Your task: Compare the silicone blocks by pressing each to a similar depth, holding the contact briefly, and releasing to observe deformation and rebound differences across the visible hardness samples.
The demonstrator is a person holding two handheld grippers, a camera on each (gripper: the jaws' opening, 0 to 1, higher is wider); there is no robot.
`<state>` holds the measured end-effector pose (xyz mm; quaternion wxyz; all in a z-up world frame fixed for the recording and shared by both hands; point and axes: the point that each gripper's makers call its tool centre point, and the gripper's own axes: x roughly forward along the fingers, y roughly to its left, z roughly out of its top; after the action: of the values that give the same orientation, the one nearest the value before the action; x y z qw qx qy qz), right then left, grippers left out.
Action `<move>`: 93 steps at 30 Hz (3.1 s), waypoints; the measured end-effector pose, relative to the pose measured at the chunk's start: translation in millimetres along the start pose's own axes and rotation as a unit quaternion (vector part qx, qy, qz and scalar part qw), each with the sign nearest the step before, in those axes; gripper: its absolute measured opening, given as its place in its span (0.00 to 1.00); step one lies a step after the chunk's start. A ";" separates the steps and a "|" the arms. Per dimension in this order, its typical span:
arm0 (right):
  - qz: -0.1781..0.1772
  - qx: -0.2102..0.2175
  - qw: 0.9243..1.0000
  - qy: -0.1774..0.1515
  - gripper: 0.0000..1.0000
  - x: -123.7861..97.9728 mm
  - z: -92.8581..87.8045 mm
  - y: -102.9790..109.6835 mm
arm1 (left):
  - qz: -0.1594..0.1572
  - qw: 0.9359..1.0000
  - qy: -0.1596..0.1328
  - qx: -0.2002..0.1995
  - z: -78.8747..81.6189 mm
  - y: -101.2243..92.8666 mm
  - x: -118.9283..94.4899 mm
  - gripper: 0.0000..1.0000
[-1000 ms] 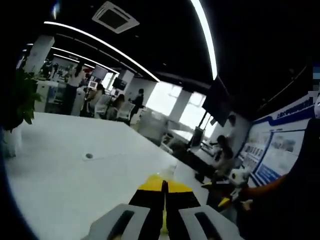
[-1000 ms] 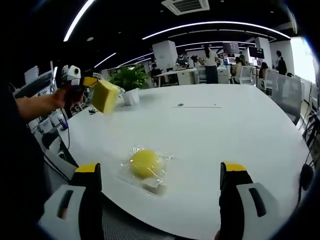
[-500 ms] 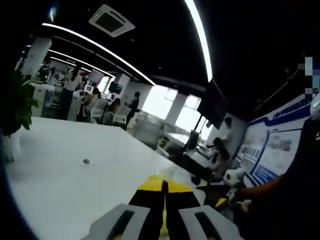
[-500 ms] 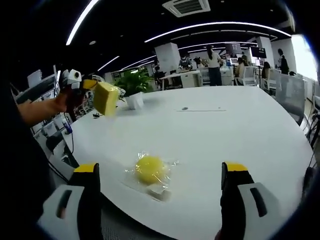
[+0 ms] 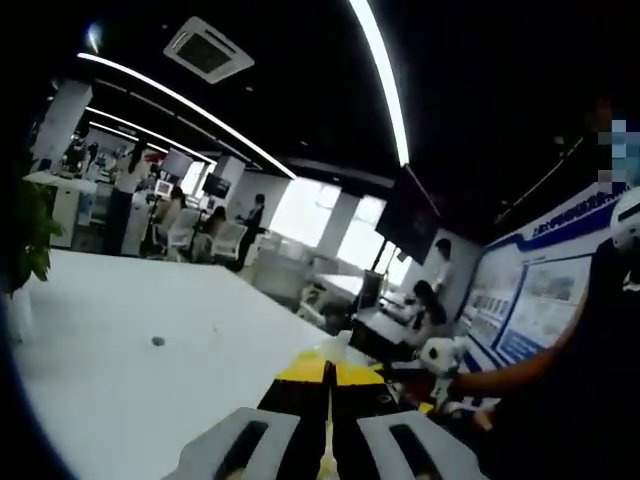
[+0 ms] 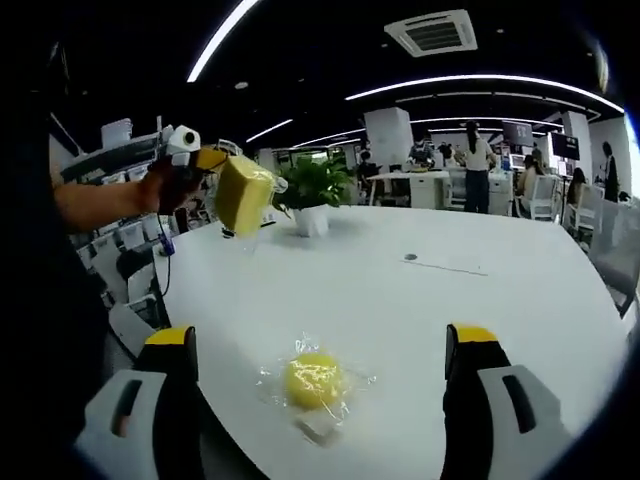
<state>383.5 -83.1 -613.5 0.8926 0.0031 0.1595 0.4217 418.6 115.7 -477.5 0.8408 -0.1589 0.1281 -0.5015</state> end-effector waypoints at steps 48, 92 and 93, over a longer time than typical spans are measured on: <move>0.253 0.024 0.960 -0.115 0.56 58.2 113.7 128.5 | -0.121 0.993 -0.011 -0.009 11.9 -92.6 16.7 0.00; 0.267 0.043 0.962 -0.038 0.11 62.2 103.4 135.0 | -0.082 0.997 -0.004 0.013 -8.1 -81.9 11.1 0.00; 0.268 0.045 0.962 -0.035 0.09 62.2 102.9 134.2 | -0.082 0.996 -0.003 0.017 -8.5 -82.1 11.2 0.00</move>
<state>349.1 63.5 -514.6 0.7510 0.1004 0.1401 0.6374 354.7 67.9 -453.4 0.7998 -0.1566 0.1035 -0.5702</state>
